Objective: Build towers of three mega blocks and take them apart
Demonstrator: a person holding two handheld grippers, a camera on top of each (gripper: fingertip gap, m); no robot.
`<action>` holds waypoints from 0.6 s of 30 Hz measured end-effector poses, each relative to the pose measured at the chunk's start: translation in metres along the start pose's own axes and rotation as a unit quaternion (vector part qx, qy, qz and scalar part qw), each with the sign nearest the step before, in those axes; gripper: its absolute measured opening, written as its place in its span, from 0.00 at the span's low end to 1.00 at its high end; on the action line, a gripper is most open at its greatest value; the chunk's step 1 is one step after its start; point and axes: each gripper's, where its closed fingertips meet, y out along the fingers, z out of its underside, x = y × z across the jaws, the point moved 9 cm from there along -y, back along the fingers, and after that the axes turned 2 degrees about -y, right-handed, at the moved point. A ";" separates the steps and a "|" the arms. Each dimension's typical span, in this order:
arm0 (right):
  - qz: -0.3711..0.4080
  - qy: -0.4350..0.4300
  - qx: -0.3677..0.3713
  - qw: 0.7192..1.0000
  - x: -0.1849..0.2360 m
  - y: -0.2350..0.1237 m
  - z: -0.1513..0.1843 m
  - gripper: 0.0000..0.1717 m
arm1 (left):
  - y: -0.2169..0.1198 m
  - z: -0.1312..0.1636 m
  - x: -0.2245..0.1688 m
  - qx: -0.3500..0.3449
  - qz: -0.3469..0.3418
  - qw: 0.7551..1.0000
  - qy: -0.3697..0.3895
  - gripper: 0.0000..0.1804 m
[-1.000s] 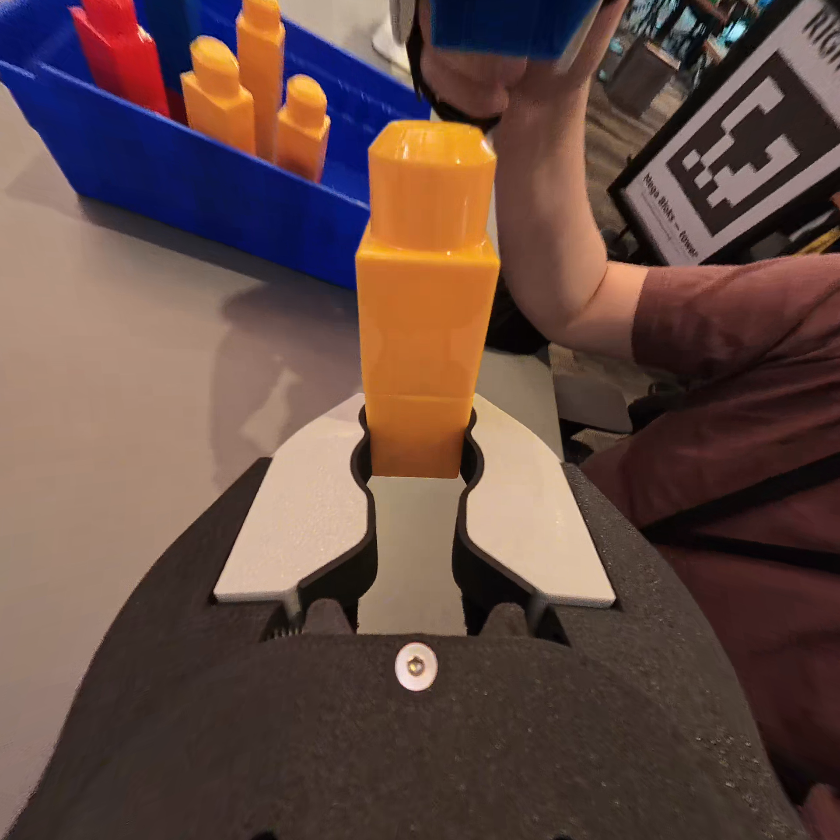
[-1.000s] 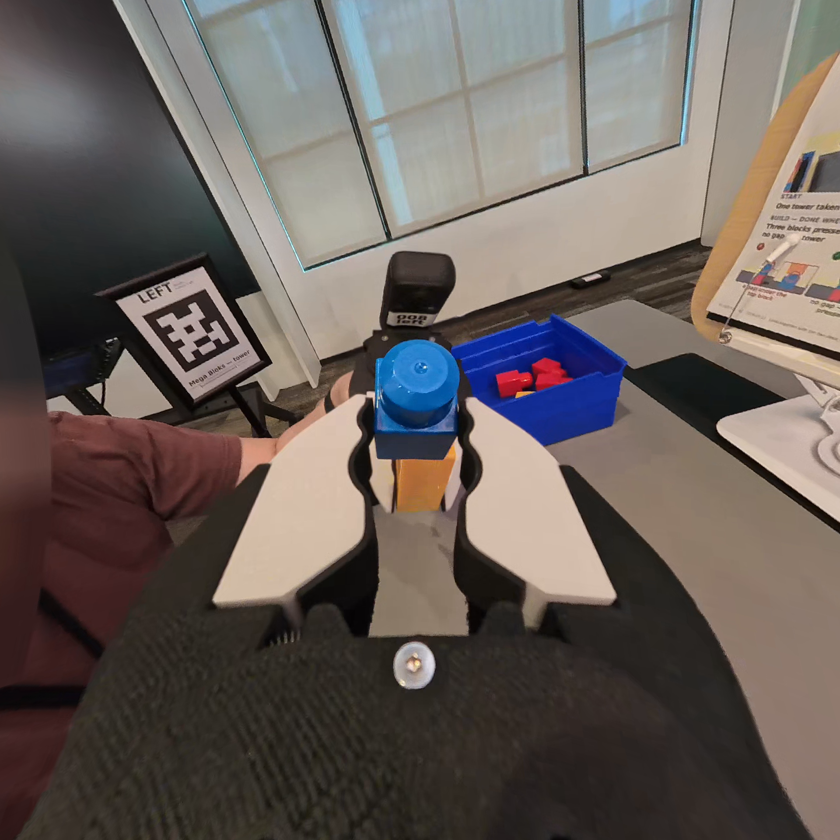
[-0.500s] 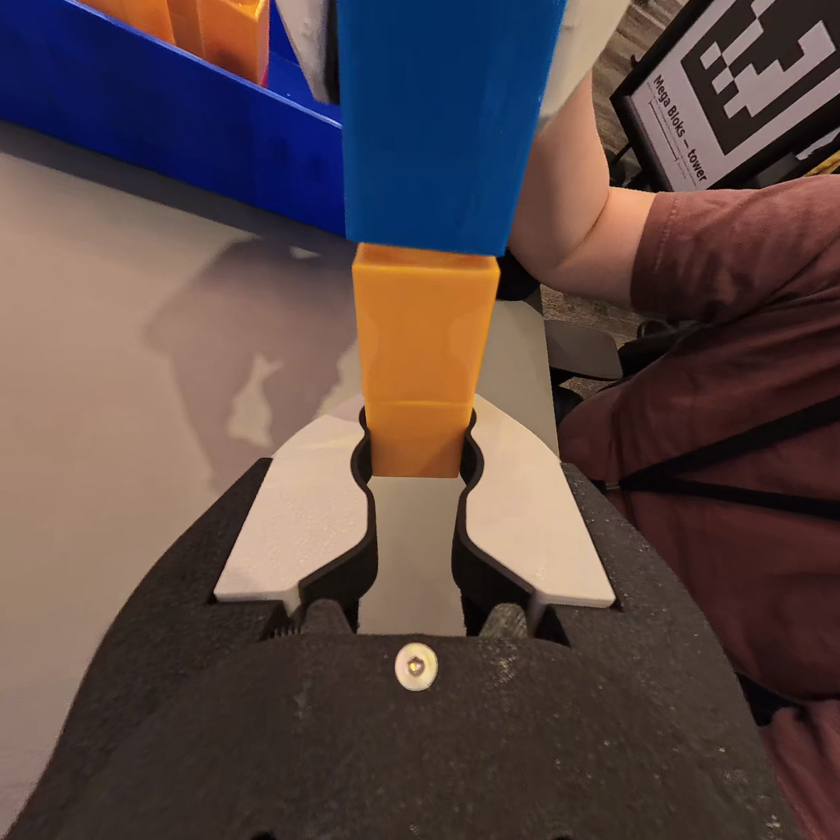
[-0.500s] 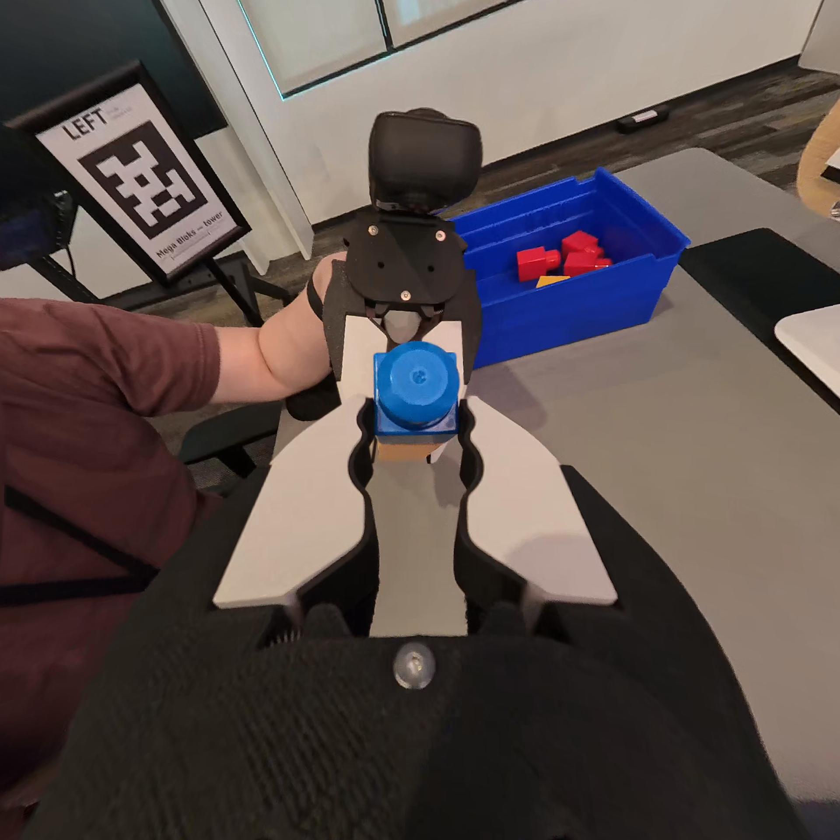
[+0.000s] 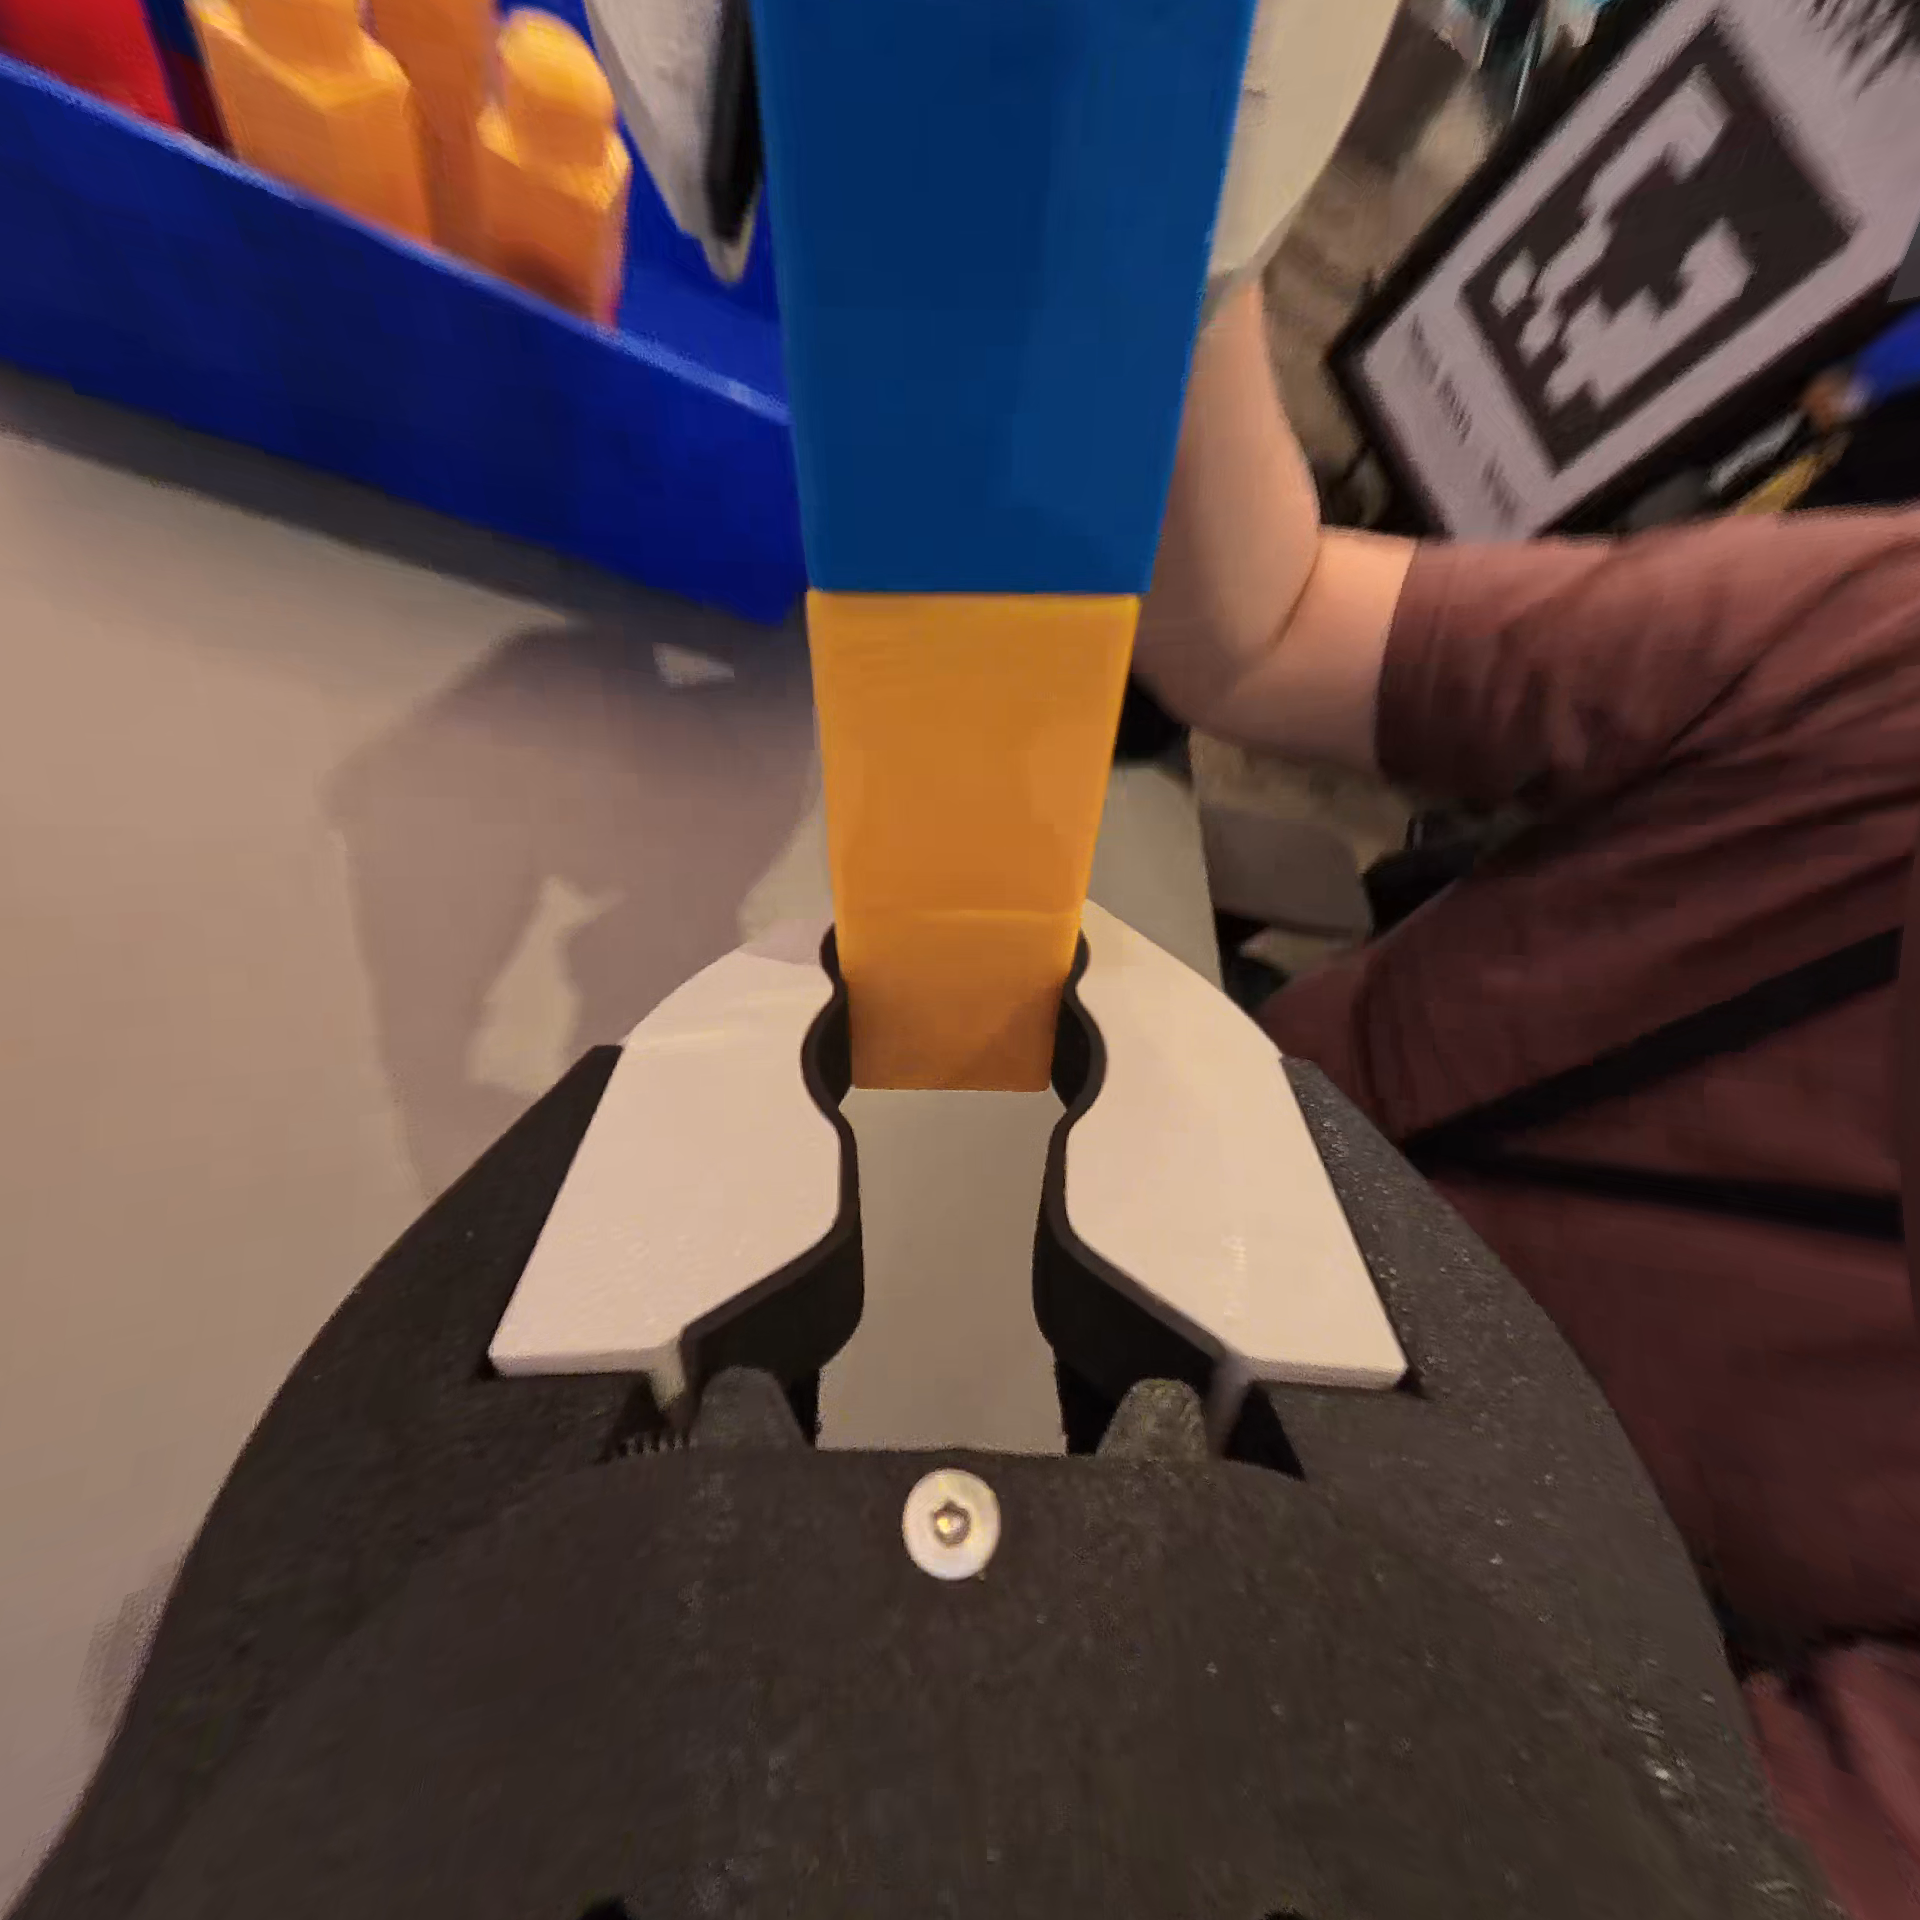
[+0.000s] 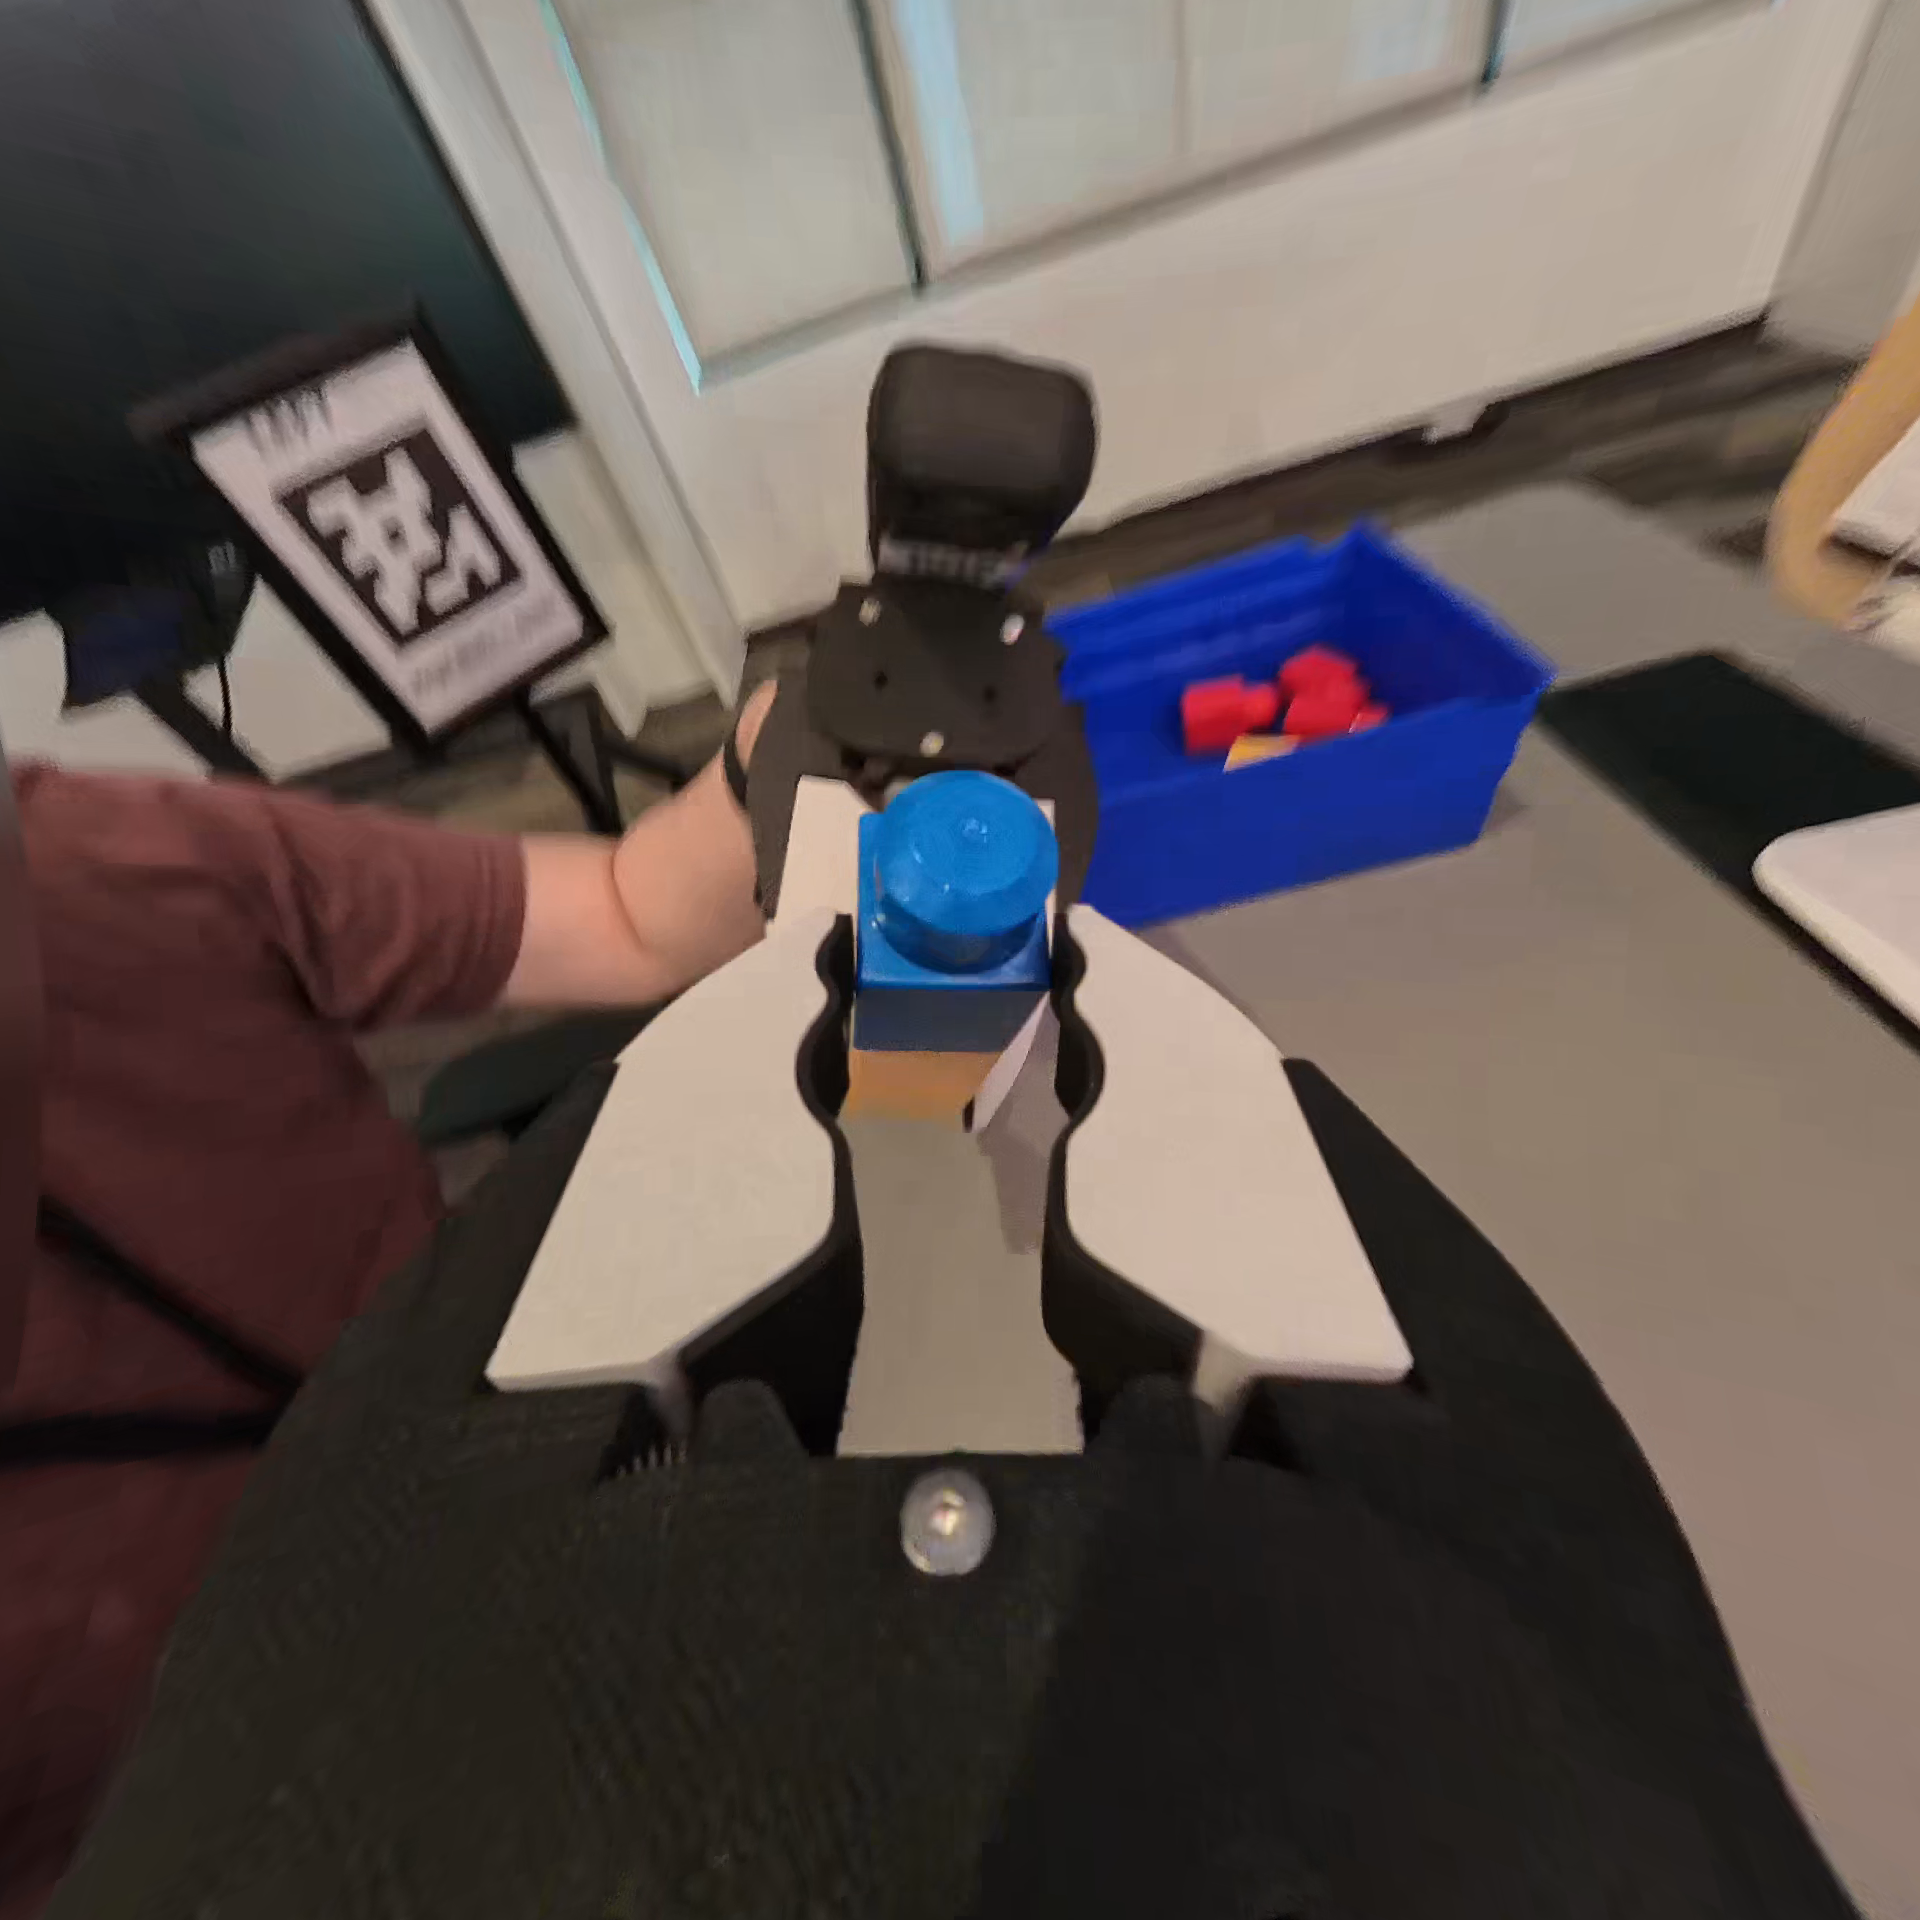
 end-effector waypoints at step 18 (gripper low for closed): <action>0.001 0.060 -0.075 0.995 -0.012 0.023 0.007 0.22 | -0.006 -0.006 0.005 -0.040 -0.039 0.998 -0.032 0.20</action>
